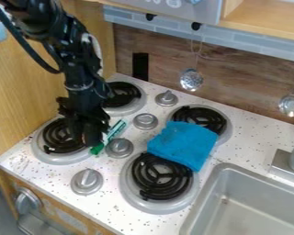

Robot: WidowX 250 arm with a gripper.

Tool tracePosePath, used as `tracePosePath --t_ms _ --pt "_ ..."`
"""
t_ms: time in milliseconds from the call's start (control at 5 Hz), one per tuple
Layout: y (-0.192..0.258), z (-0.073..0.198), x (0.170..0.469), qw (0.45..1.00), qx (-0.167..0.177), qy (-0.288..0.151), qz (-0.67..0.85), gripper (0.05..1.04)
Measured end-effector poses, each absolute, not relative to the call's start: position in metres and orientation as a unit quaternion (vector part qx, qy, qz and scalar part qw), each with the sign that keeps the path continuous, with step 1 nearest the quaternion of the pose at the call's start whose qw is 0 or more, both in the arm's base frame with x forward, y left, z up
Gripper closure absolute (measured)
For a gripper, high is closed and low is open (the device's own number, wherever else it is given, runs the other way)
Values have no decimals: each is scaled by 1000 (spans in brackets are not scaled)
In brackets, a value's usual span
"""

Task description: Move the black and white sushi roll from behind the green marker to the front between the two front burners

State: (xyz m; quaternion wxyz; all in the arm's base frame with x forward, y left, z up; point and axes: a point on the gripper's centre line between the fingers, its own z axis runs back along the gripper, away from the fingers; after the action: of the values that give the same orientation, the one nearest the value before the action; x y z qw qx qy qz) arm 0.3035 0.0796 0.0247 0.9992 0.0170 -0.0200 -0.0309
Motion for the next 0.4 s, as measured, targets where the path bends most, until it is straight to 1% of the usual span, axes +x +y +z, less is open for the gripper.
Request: tracePosePath --t_ms 400 --pt "57 -2 294 997 35 -19 -72 635"
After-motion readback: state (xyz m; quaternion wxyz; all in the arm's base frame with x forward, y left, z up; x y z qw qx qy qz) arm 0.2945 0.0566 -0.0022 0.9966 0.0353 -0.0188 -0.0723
